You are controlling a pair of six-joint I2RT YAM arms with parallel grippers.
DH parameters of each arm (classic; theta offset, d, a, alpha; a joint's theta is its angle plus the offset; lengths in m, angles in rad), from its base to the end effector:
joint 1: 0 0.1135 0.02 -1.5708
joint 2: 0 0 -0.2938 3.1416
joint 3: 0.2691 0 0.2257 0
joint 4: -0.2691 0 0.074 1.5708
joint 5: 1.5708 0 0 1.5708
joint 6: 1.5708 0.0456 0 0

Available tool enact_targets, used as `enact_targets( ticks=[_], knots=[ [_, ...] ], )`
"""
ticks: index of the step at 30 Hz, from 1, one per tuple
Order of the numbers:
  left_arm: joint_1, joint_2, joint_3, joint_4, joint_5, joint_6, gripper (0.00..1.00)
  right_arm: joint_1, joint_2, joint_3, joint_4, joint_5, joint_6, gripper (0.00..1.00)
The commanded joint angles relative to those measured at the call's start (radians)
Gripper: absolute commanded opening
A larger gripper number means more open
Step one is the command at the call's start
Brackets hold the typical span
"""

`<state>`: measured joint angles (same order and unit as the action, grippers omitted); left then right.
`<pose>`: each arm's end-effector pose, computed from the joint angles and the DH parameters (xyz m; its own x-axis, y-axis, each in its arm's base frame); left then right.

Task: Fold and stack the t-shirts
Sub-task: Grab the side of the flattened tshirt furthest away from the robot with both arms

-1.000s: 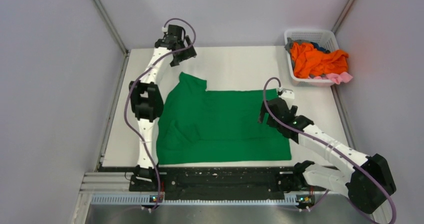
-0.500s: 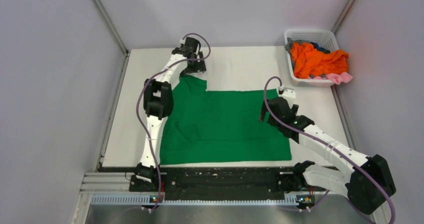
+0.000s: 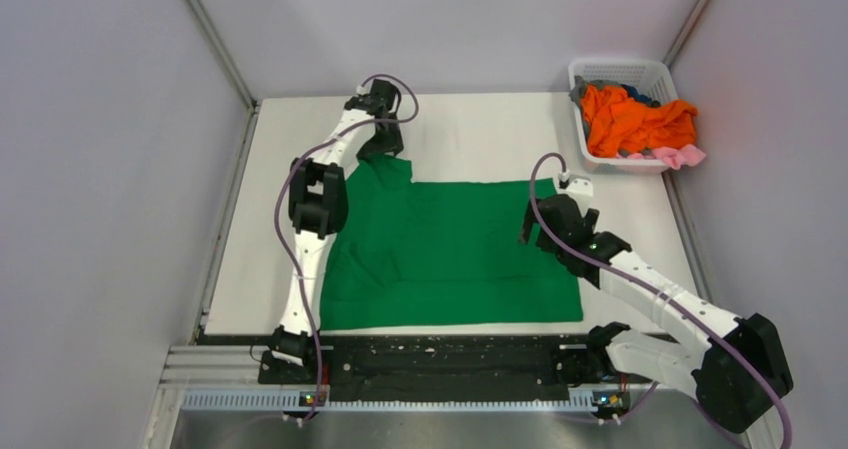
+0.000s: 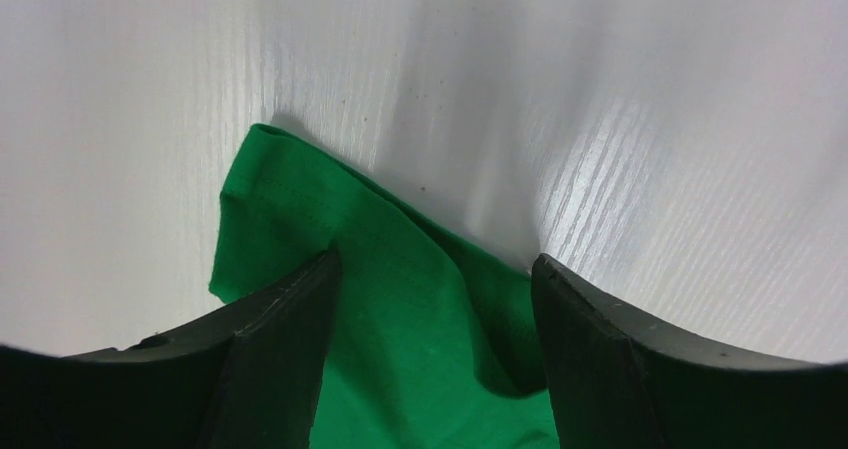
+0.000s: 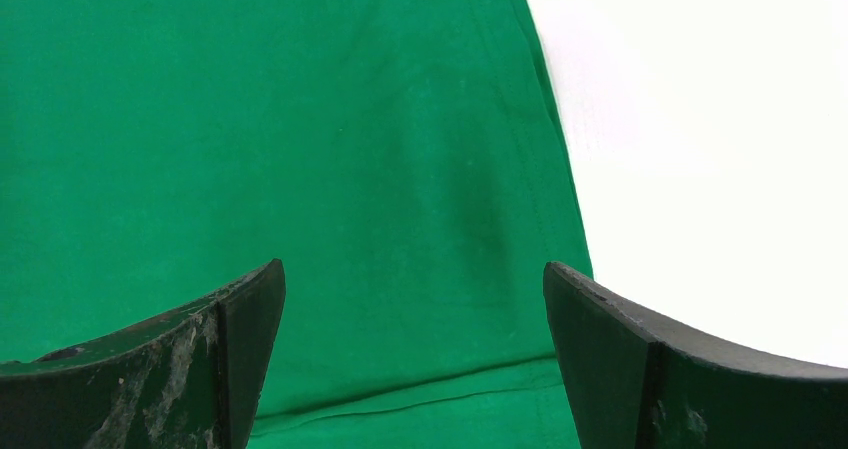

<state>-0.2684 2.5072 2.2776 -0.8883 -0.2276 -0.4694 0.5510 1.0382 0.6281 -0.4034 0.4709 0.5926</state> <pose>0.5176 -0.1317 0.1901 -0.8470 -0.2241 -0.4820 -0.2467 0.9690 -0.0170 0.1583 0.0730 0.2516 -0.6258 0.1996 -0.7540 0.1791 0.9776 0.1102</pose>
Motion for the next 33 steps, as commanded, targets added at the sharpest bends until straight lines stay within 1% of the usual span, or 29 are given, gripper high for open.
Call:
enact_targets(
  ticks=[1,5,8,10,15,17,20,22,24,25,26,28,30,33],
  knots=[
    [0.013,0.036,0.051,-0.013,-0.036,-0.008,0.74,-0.016,-0.027,-0.004,0.029,0.032,-0.018,0.99],
    [0.031,0.046,0.063,0.009,-0.032,-0.018,0.69,-0.023,-0.023,0.001,0.029,0.037,-0.015,0.99],
    [0.04,0.062,0.065,0.014,-0.001,-0.021,0.6,-0.027,-0.015,0.004,0.029,0.036,-0.011,0.99],
    [0.04,0.07,0.056,0.011,0.039,-0.025,0.57,-0.03,-0.008,0.007,0.028,0.036,-0.01,0.99],
    [0.036,0.054,-0.016,-0.014,0.073,-0.053,0.52,-0.041,0.015,0.028,0.033,0.042,-0.008,0.99],
    [0.034,0.031,-0.064,-0.014,0.064,-0.064,0.46,-0.049,0.031,0.042,0.049,0.037,-0.004,0.99],
    [0.031,0.012,-0.11,-0.007,0.059,-0.075,0.39,-0.064,0.078,0.059,0.125,0.022,0.012,0.99],
    [0.029,0.024,-0.1,-0.015,0.058,-0.079,0.33,-0.079,0.129,0.081,0.182,0.0,0.014,0.99],
    [0.028,0.042,-0.081,-0.025,0.061,-0.073,0.19,-0.096,0.196,0.121,0.213,0.007,-0.002,0.99],
    [0.027,0.047,-0.073,-0.028,0.065,-0.068,0.07,-0.106,0.231,0.148,0.227,0.023,-0.014,0.99],
    [0.026,0.047,-0.07,-0.026,0.077,-0.058,0.0,-0.121,0.27,0.176,0.24,0.041,-0.024,0.99],
    [0.024,0.024,-0.086,0.0,0.118,-0.041,0.0,-0.152,0.36,0.234,0.26,0.072,-0.03,0.99],
    [0.025,-0.019,-0.118,0.032,0.138,-0.036,0.0,-0.185,0.487,0.302,0.276,0.101,-0.048,0.98],
    [0.024,-0.1,-0.151,0.059,0.123,-0.038,0.0,-0.218,0.653,0.45,0.229,0.172,-0.061,0.95]
  ],
)
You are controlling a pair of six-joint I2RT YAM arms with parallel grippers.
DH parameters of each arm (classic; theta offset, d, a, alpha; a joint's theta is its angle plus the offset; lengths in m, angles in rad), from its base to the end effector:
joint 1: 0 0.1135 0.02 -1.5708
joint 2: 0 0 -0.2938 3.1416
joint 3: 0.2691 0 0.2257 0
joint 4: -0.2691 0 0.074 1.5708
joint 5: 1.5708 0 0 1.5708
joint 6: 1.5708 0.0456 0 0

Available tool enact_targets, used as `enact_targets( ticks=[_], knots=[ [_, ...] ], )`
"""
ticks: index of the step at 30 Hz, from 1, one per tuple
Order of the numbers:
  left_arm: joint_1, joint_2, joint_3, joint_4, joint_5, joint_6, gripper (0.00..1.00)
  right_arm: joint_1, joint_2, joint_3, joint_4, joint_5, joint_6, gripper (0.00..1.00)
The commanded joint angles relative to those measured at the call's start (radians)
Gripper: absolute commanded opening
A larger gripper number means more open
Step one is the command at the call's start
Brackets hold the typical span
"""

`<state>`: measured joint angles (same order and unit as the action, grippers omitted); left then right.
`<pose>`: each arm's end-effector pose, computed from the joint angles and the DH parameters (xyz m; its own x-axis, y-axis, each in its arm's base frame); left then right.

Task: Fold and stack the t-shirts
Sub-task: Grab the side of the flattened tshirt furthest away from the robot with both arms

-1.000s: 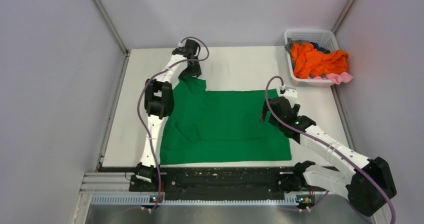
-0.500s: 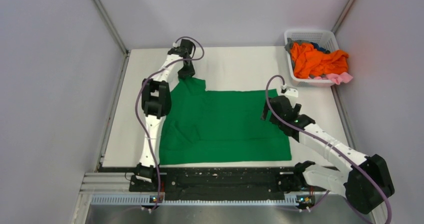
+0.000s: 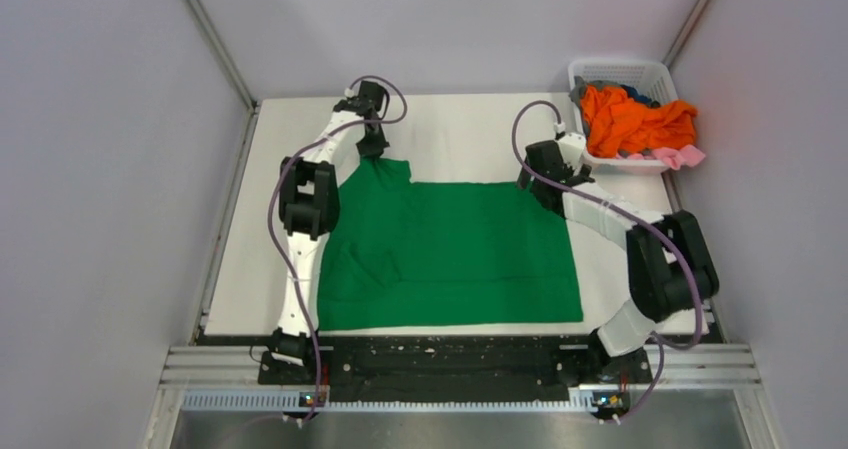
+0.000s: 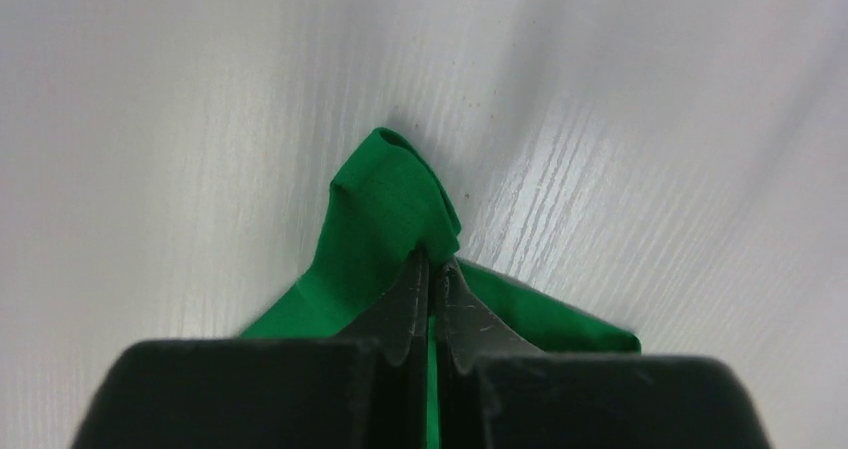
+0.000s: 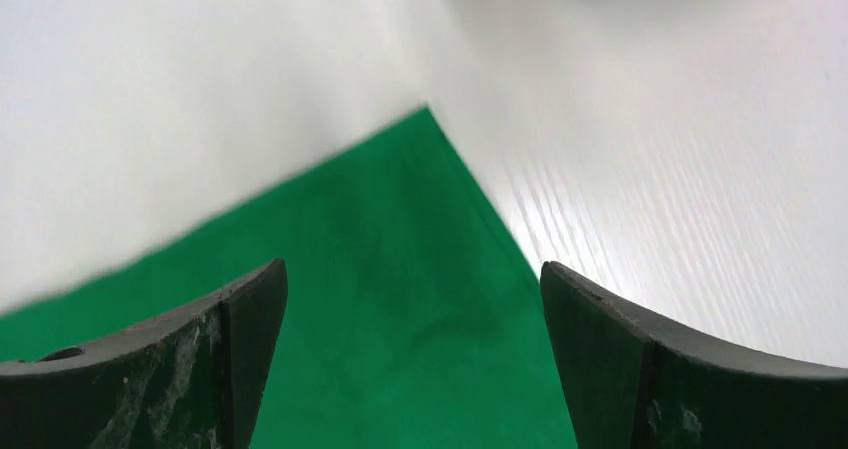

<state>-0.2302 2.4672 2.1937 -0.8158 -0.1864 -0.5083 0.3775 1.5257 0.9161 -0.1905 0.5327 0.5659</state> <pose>0.5181 -0.1128 0.1907 -0.8223 -0.2985 -0.4845 -0.2971 0.9513 -0.0819 0.2859 0.0885 0.2504 -0.5568 0.2761 -0.7834 0.3672 0.9278 0.0660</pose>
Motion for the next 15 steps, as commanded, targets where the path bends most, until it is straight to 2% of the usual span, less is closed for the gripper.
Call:
enact_targets(
  ticks=[1,7,15],
  knots=[
    [-0.015,-0.087,-0.073,-0.012,0.081,0.001,0.0,-0.056,0.222,0.237,-0.017,0.119,-0.034,0.93],
    [-0.046,-0.245,-0.179,0.036,0.049,0.016,0.0,-0.104,0.422,0.419,-0.11,0.123,-0.036,0.85],
    [-0.094,-0.351,-0.286,0.005,-0.017,-0.006,0.0,-0.111,0.501,0.451,-0.161,0.058,-0.028,0.71]
  ],
)
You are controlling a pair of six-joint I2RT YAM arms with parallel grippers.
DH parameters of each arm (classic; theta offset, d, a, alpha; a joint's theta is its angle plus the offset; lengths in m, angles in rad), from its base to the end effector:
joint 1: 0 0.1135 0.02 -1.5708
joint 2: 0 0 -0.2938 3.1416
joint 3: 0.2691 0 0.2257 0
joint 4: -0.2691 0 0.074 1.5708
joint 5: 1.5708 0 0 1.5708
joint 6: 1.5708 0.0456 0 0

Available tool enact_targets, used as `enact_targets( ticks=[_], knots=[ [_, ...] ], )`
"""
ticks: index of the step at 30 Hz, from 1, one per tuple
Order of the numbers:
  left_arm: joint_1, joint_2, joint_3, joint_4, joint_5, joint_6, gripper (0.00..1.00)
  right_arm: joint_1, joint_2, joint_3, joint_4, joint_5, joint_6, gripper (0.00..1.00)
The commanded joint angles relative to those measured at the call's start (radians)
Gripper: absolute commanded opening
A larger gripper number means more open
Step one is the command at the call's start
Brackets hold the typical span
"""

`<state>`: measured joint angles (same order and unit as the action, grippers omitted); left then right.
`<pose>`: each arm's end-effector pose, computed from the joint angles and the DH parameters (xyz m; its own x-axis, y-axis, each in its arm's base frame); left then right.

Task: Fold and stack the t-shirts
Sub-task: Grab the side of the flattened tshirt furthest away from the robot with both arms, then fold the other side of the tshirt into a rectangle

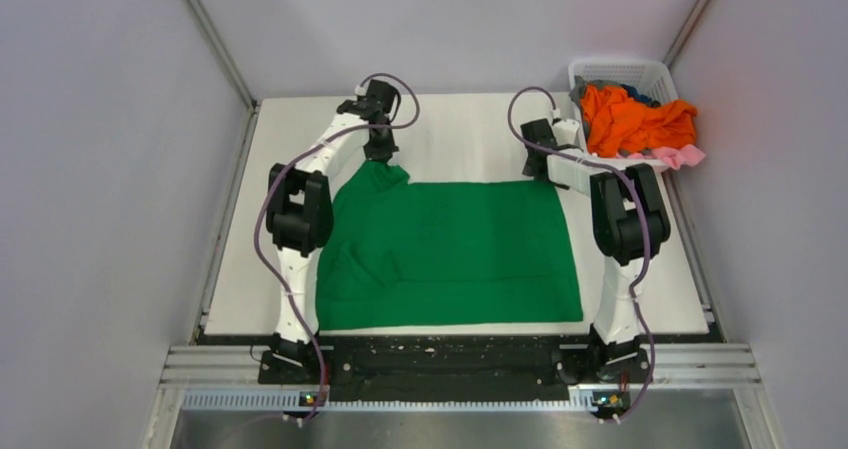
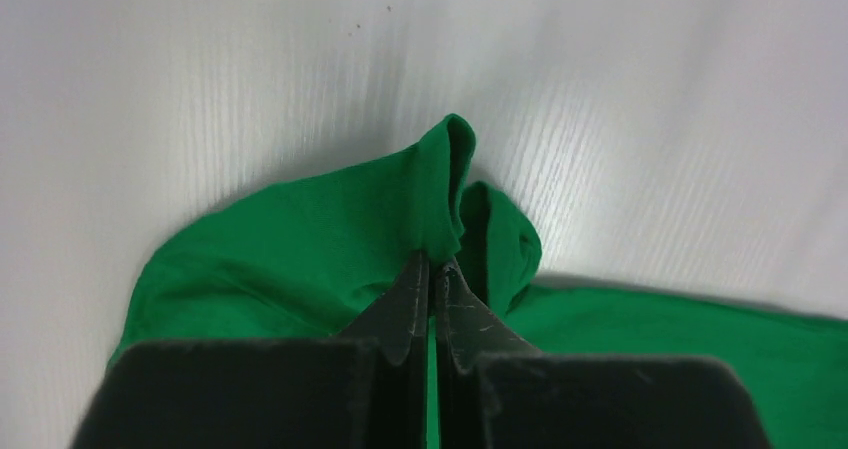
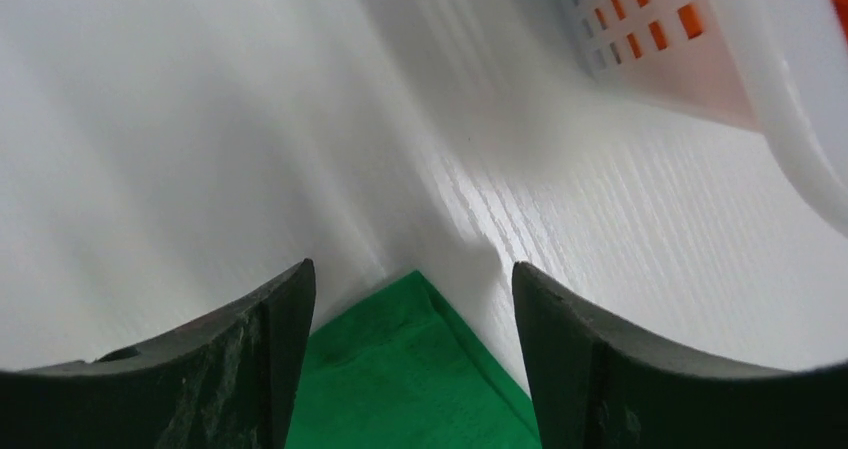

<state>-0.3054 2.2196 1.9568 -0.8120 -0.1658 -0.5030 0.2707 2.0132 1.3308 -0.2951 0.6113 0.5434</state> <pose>0.4599 -0.1371 0.2444 -0.8418 -0.2331 -0.4869 -0.2101 0.9723 -0.1022 0.4066 0.0857 0.1961 -0.6372 0.2626 -0.7246 0.4903 0.8635 -0.1182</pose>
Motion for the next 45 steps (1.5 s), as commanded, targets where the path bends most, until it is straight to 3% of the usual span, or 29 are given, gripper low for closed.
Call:
enact_targets(
  ticks=[1,10,12,14,15,19,25,40,45],
  knots=[
    [-0.026,-0.117,-0.065,0.004,-0.045,-0.013,0.0,-0.004,0.007,0.028,-0.061,-0.023,-0.002,0.69],
    [-0.063,-0.234,-0.207,0.018,-0.116,-0.037,0.0,-0.004,-0.094,-0.079,-0.026,-0.022,0.025,0.4],
    [-0.067,-0.254,-0.231,0.02,-0.121,-0.04,0.0,-0.005,-0.112,-0.097,0.006,-0.023,0.019,0.26],
    [-0.07,-0.274,-0.259,0.022,-0.122,-0.045,0.0,-0.004,-0.132,-0.112,0.036,-0.023,0.012,0.04],
    [-0.072,-0.284,-0.273,0.021,-0.125,-0.047,0.0,-0.005,-0.144,-0.118,0.045,-0.02,0.006,0.0],
    [-0.085,-0.339,-0.33,0.029,-0.137,-0.051,0.0,-0.004,-0.223,-0.164,0.105,-0.026,-0.032,0.0],
    [-0.107,-0.449,-0.43,0.037,-0.143,-0.065,0.0,0.013,-0.421,-0.323,0.245,-0.153,-0.113,0.0],
    [-0.242,-0.868,-0.863,-0.008,-0.247,-0.189,0.0,0.07,-0.787,-0.561,0.124,-0.139,-0.104,0.0],
    [-0.27,-1.057,-1.024,-0.033,-0.209,-0.262,0.0,0.068,-0.889,-0.632,0.097,-0.159,-0.09,0.0]
  ],
)
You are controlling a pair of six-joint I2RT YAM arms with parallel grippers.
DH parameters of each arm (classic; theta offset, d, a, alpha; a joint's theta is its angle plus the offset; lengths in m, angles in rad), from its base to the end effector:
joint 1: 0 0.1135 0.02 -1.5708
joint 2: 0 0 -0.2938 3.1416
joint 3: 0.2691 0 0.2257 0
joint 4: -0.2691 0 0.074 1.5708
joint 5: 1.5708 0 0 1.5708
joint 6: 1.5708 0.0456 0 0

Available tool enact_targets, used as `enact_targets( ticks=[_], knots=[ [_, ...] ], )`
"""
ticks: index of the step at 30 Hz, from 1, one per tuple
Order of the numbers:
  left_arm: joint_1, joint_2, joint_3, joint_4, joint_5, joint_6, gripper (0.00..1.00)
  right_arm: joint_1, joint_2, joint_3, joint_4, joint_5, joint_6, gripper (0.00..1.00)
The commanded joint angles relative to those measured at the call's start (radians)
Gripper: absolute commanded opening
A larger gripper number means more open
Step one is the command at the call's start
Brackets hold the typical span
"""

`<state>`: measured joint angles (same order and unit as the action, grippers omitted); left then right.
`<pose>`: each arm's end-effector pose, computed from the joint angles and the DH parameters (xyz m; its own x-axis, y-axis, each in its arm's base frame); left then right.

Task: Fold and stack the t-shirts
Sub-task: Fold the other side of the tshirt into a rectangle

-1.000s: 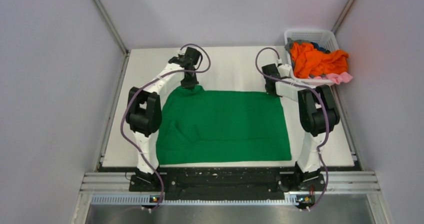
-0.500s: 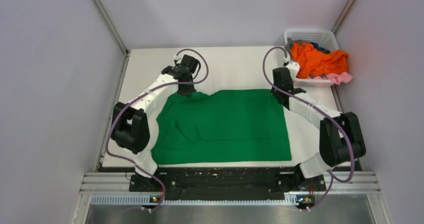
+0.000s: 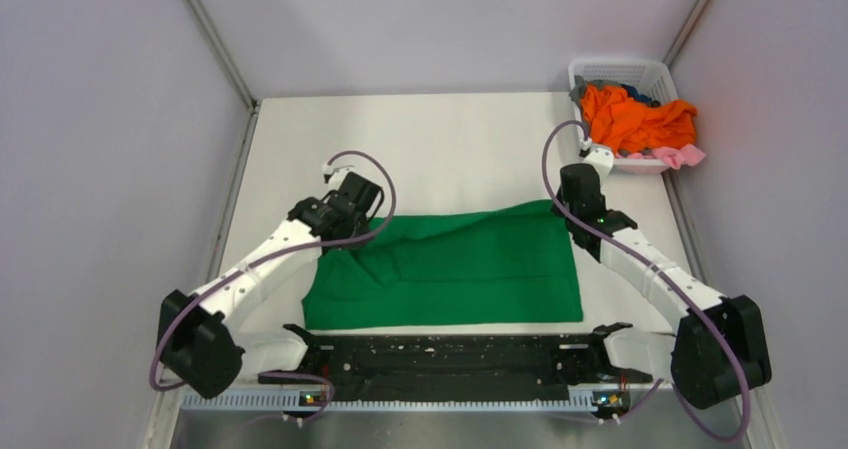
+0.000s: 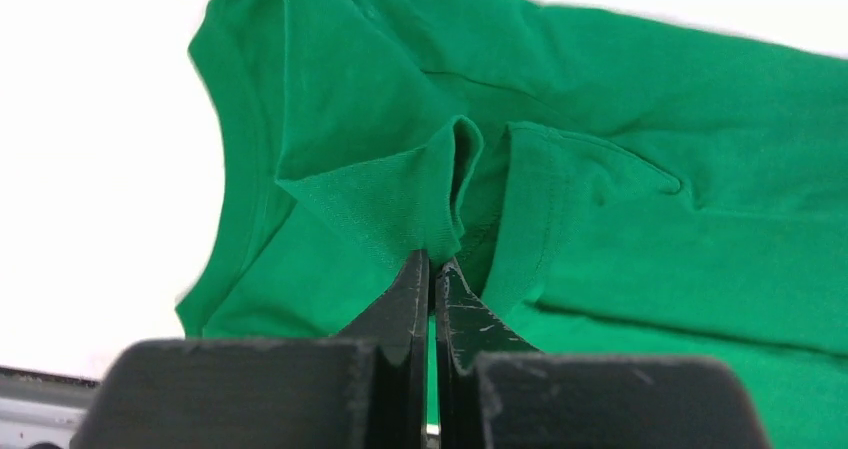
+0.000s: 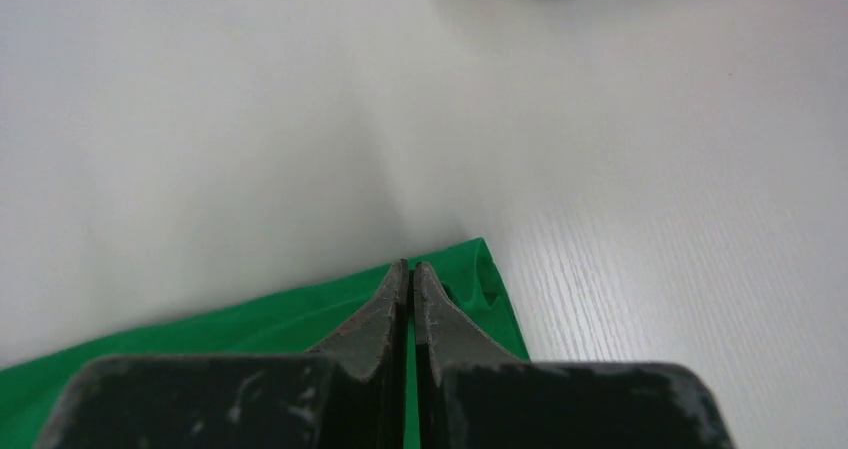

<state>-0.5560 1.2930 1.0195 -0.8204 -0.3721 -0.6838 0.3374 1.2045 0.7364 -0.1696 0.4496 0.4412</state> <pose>0.1944 -0.1013 0.2916 -0.8060 -0.1920 -0.5599 -0.2054 0.9779 -0.0396 0.2222 0.0569 0.2747 -0.4946 0.2341 -0.8370 0.2683 0.9571 0.1091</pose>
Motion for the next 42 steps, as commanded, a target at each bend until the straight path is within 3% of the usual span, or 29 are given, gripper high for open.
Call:
enact_targets(
  ticks=[1,12,15,16,18,22,23,24,25,30,35,42],
  knots=[
    [-0.028,-0.158,-0.115,-0.026,0.015,-0.1,0.0,0.001,-0.09,-0.047,-0.034,0.006,0.013,0.0],
    [-0.113,-0.285,-0.316,-0.018,0.093,-0.23,0.0,0.0,-0.087,-0.082,-0.096,0.081,0.027,0.0],
    [-0.127,-0.285,-0.347,-0.006,0.154,-0.236,0.23,0.0,-0.107,-0.098,-0.147,0.103,0.081,0.05],
    [-0.136,-0.288,-0.357,-0.002,0.179,-0.235,0.25,-0.001,-0.126,-0.107,-0.161,0.109,0.098,0.11],
    [-0.164,-0.303,-0.372,-0.005,0.213,-0.232,0.38,0.0,-0.175,-0.124,-0.192,0.141,0.14,0.44],
    [-0.179,-0.371,-0.38,0.017,0.298,-0.2,0.64,0.0,-0.304,-0.153,-0.227,0.174,0.208,0.81],
    [-0.179,-0.387,-0.377,0.032,0.297,-0.197,0.77,0.0,-0.337,-0.166,-0.22,0.164,0.214,0.94],
    [-0.179,-0.397,-0.372,0.054,0.289,-0.188,0.93,0.0,-0.366,-0.178,-0.208,0.143,0.215,0.98],
    [-0.178,-0.4,-0.359,0.075,0.272,-0.183,0.98,-0.001,-0.396,-0.19,-0.189,0.112,0.208,0.99],
    [-0.178,-0.332,-0.281,0.199,0.233,-0.146,0.99,0.0,-0.393,-0.216,-0.063,-0.117,0.117,0.99],
    [-0.176,-0.147,-0.226,0.228,0.136,-0.162,0.99,0.0,-0.302,-0.197,-0.055,-0.178,0.084,0.99],
    [-0.179,0.047,-0.21,0.339,0.352,-0.155,0.99,0.0,-0.265,-0.195,-0.054,-0.187,0.077,0.99]
  ],
)
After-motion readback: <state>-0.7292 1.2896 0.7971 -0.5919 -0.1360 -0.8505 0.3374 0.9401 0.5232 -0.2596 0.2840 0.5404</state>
